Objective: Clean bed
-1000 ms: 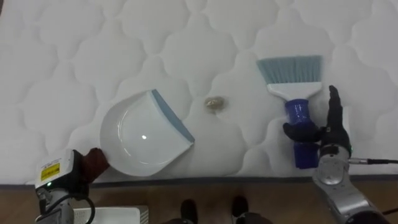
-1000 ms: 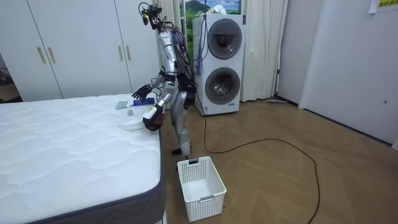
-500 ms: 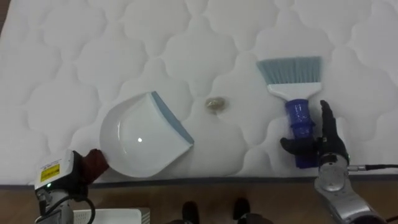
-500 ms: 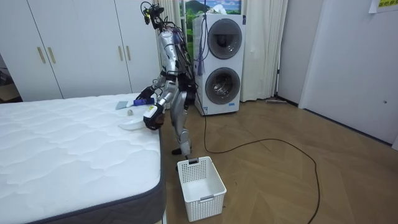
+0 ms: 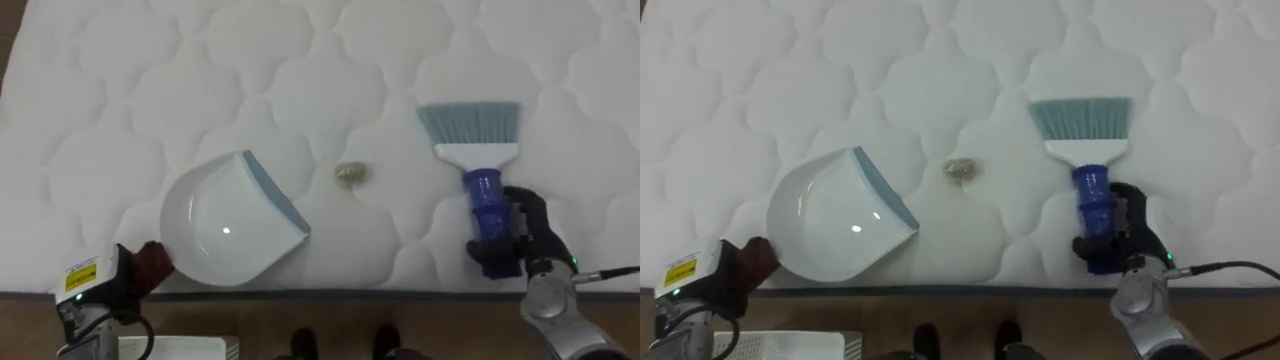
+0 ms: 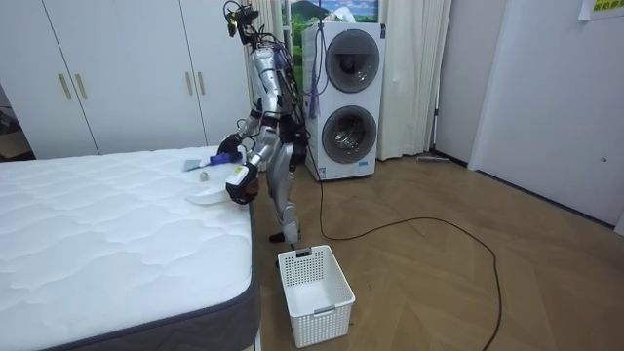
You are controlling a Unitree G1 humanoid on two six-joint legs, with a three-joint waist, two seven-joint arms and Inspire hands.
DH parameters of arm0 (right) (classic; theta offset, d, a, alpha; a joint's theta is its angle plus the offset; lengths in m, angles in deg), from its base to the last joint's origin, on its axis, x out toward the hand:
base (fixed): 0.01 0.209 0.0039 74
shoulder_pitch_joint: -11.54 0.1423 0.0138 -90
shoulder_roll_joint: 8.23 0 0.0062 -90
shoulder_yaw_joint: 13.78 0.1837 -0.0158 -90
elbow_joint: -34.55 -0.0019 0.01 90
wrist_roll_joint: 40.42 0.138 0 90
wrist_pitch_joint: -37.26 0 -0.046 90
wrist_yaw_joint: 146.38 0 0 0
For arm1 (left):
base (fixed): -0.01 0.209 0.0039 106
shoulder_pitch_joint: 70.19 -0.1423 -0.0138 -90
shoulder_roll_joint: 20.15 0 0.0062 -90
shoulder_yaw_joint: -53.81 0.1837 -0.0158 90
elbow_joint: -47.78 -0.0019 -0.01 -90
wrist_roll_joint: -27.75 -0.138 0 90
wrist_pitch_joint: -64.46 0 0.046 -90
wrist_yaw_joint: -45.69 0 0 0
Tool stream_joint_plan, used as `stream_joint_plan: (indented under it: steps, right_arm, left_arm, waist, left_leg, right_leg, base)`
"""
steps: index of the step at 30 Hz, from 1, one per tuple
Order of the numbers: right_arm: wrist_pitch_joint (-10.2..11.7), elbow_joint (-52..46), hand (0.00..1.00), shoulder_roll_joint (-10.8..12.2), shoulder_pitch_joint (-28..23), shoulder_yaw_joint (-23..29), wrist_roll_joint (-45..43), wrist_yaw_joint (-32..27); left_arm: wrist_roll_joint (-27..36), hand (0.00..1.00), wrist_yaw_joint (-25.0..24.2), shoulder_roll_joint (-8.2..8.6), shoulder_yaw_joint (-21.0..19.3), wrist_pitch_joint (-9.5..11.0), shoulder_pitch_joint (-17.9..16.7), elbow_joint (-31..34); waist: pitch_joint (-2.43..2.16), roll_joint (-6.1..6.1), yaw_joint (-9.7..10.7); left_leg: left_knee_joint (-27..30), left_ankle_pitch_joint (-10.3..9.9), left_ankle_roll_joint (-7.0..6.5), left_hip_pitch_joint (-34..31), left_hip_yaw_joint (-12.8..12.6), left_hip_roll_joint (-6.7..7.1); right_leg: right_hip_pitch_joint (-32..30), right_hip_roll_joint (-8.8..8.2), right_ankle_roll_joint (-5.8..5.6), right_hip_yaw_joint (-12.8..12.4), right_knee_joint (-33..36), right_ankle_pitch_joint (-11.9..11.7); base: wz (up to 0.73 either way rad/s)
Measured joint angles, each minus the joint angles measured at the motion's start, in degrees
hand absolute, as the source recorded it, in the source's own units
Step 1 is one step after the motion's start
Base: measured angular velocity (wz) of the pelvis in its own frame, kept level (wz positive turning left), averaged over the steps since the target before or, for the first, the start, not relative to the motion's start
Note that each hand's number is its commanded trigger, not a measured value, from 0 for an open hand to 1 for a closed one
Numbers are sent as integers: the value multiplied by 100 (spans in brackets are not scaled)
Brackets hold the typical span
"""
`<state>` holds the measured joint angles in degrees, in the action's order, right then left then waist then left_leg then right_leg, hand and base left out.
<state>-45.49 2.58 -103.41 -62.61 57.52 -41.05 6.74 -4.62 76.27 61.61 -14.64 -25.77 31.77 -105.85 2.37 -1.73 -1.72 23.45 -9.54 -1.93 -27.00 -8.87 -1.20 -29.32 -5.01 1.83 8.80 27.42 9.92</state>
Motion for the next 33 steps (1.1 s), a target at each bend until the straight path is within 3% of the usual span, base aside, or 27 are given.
stream_joint_plan:
  steps: [8,17,24,33]
  right_arm:
    - [-359,323,100,-11,20,-156,-539,77]
    - [-365,654,100,-11,-19,-258,-506,197]
    - [-498,720,100,-1,42,-244,155,327]
    - [-572,845,100,-4,136,135,238,449]
  left_arm:
    - [-111,100,-142,0,4,-149,-24,52]
    - [-106,100,-202,5,110,-238,-31,85]
    - [-110,100,-214,20,116,-373,-11,166]
    - [-509,100,-189,3,32,-392,161,192]
  waist:
    - [-30,-48,-29]
    - [-30,-49,-29]
    - [-30,-47,2]
    - [-32,24,-5]
  left_leg:
    - [8,-1,3,33,14,-2]
    - [-100,-1,2,137,5,4]
    - [-91,-1,1,117,24,18]
    - [-39,6,-17,-23,120,91]
  right_leg:
    - [43,8,11,15,-40,6]
    - [141,14,8,62,-88,5]
    - [136,-24,-3,74,-79,14]
    - [36,-106,-28,133,-9,54]
  base:
    - [0]
    - [0]
    - [1]
    - [7]
